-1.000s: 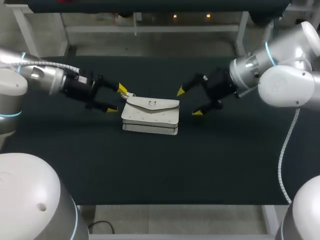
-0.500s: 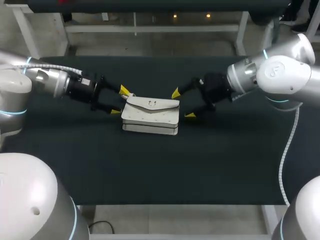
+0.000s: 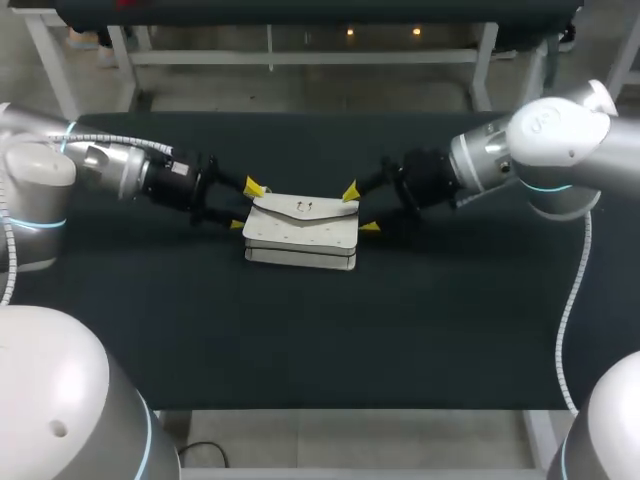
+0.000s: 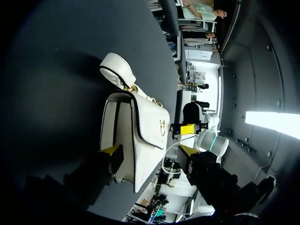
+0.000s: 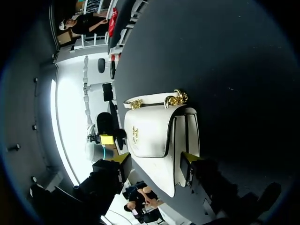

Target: Pick up the bag, open it, inspect its contents, close it, and place it on the opposite side

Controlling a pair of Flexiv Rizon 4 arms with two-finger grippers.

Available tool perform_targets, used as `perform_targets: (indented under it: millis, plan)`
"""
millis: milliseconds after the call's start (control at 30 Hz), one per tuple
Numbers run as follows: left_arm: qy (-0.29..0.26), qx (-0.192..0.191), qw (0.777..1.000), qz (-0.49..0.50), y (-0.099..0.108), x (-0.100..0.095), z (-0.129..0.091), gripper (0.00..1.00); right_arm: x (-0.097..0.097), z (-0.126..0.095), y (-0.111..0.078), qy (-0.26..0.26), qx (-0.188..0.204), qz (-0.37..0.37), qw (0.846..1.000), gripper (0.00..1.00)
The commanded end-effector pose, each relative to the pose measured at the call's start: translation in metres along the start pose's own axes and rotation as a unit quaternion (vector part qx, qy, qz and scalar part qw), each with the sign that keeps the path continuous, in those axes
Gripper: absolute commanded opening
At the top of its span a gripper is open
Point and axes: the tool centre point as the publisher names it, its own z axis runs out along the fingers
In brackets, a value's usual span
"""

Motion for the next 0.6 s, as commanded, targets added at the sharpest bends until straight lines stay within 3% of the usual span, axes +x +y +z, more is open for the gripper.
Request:
perform_targets:
  millis: [33,167,267,333,467,600]
  plan:
    - [0.011,-0.007,1.0,0.006,-0.008,-0.006,0.004,0.8,-0.002,0.003,0.004,0.007,0.003,0.001,1.0,0.64]
    - [0.016,-0.006,1.0,0.012,-0.01,-0.005,0.005,0.75,-0.003,0.007,0.007,0.017,0.006,0.004,1.0,0.7]
    - [0.018,-0.005,1.0,0.014,-0.012,-0.005,0.006,0.61,-0.004,0.011,0.008,0.025,0.008,0.006,1.0,0.77]
    - [0.018,-0.003,1.0,0.015,-0.013,-0.005,0.007,0.5,-0.005,0.015,0.01,0.03,0.011,0.01,0.999,0.77]
    - [0.015,0.001,1.0,0.016,-0.017,-0.005,0.008,0.42,-0.006,0.02,0.012,0.032,0.012,0.014,0.999,0.7]
    - [0.006,-0.001,1.0,0.012,-0.019,-0.009,0.011,0.42,-0.007,0.023,0.013,0.033,0.01,0.017,0.999,0.69]
